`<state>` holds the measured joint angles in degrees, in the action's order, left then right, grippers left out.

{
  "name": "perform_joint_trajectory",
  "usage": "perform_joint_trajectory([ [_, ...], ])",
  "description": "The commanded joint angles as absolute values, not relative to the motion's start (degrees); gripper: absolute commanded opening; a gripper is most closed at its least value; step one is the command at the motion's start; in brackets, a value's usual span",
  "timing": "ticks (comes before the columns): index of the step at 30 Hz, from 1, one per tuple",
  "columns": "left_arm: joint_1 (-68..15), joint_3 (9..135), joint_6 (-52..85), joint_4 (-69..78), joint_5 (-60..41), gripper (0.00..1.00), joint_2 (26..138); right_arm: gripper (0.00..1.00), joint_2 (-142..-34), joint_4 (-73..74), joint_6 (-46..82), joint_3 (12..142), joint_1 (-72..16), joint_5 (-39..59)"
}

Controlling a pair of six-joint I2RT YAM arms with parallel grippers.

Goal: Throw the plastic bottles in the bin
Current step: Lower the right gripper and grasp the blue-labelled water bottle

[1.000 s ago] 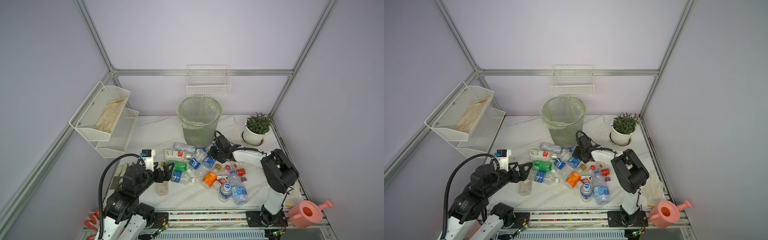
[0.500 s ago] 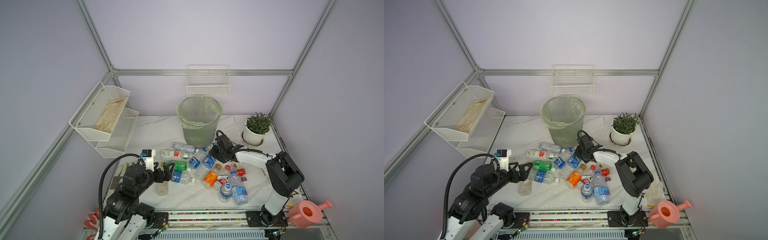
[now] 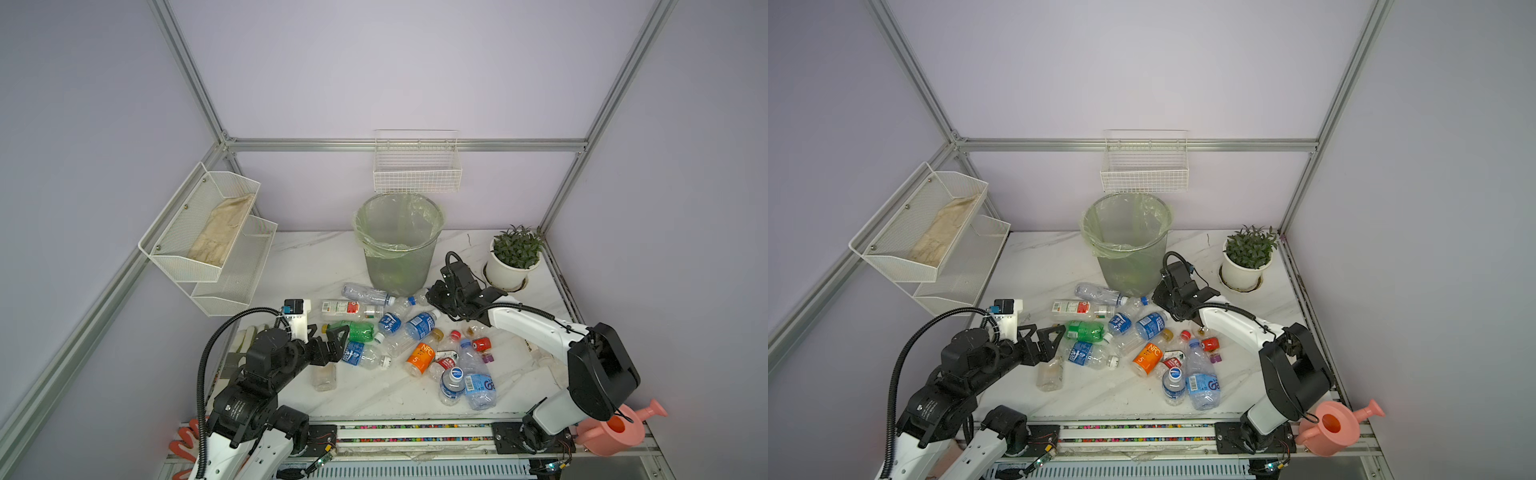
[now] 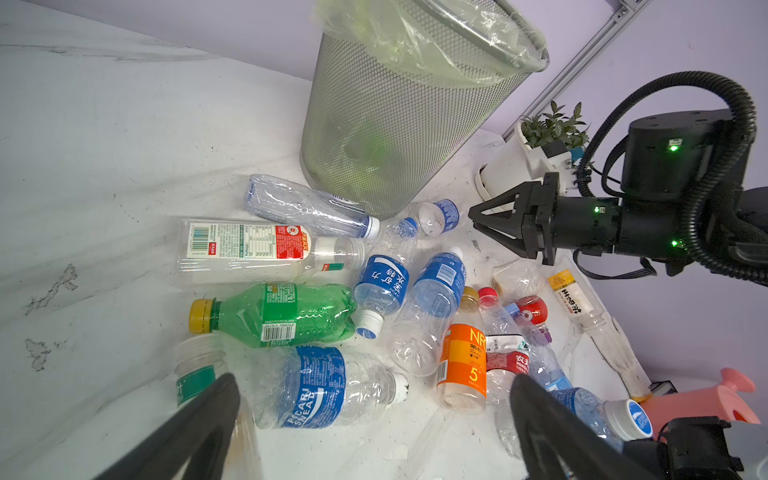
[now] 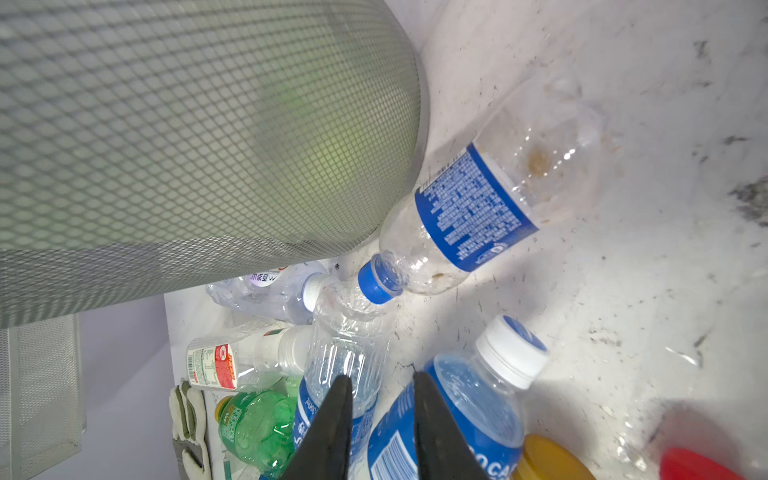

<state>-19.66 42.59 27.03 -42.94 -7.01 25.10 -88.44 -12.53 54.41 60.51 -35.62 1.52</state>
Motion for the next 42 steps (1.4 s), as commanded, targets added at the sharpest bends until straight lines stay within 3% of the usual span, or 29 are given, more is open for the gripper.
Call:
perform_joint_trajectory([
  [1, -20.0, 40.4, 27.1, -41.3, -6.9, 1.00, 25.1, 0.34, -87.1, -16.6, 54.2, 61.2, -35.6, -1.2],
  [6, -20.0, 40.4, 27.1, -41.3, -6.8, 1.00, 25.0, 0.70, -86.8, -19.6, 53.5, 61.4, -35.6, -1.3],
  [9, -20.0, 40.4, 27.1, -41.3, -6.7, 1.00, 25.1, 0.75, -88.4, -23.0, 52.2, 63.4, -35.6, -0.7],
  [20, -20.0, 40.4, 27.0, -41.3, -6.6, 1.00, 25.5, 0.73, -93.9, -19.2, 55.0, 63.2, -38.3, 8.4],
  [42, -20.0, 40.4, 27.0, -41.3, -6.4, 1.00, 25.1, 0.73, -104.6, -21.0, 58.0, 64.7, -41.9, 4.5],
])
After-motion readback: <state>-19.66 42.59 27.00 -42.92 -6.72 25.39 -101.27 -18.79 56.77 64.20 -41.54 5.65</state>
